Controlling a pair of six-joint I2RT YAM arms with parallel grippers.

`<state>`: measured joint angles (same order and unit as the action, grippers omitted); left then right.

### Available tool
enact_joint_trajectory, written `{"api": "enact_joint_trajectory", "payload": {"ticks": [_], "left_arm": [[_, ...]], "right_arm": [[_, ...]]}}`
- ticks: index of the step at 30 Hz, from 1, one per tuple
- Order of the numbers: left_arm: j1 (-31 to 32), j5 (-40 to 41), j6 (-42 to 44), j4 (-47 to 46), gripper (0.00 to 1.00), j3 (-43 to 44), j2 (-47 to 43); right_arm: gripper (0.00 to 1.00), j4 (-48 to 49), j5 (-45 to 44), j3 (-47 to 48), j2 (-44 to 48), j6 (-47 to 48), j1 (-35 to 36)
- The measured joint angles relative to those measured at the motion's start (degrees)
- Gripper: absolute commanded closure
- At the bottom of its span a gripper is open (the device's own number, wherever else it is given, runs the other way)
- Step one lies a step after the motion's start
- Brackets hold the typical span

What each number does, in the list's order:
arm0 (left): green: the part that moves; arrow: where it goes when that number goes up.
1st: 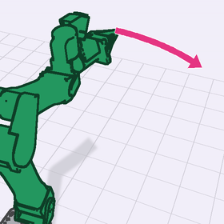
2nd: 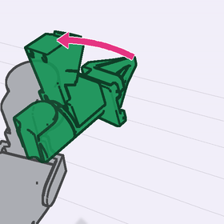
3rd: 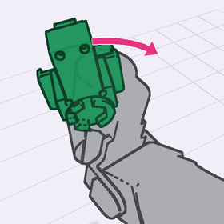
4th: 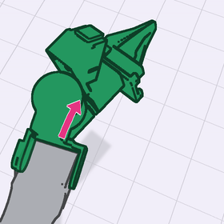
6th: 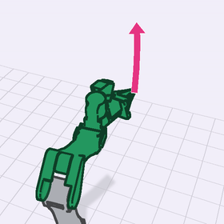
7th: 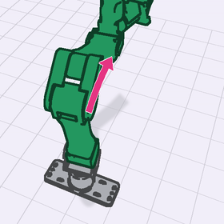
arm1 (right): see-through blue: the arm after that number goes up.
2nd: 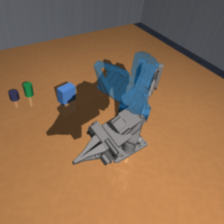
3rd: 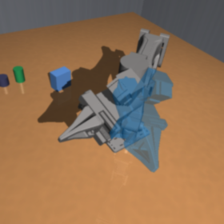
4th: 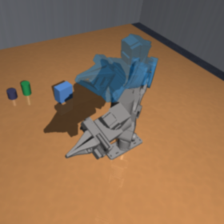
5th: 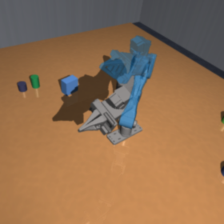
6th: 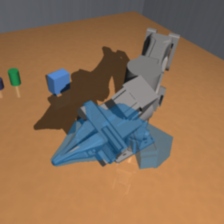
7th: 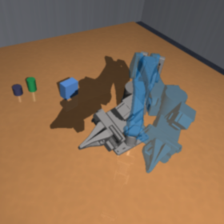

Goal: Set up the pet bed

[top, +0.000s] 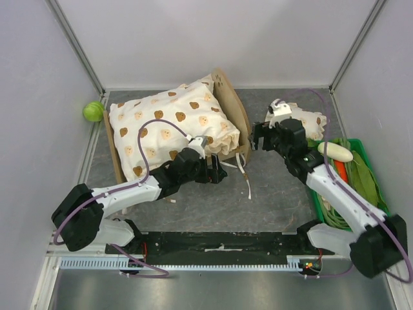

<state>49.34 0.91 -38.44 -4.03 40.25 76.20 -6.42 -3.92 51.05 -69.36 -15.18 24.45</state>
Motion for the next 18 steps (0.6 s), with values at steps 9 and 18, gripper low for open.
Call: {"api": "enact_joint_trajectory", "payload": {"ticks": [9,18], "left_arm": [[-2.4,-1.0,1.3,0.0,0.13,-1.2,-1.5],[-2.7,-3.2,1.4,1.0,0.14,-1.6,-6.1]], "right_arm": [[0.29,1.8,-1.0,-14.1,24.4,-10.1,0.0],[0.33,9.4,1.2,-32.2,14.1,-24.0,2.9]]}}
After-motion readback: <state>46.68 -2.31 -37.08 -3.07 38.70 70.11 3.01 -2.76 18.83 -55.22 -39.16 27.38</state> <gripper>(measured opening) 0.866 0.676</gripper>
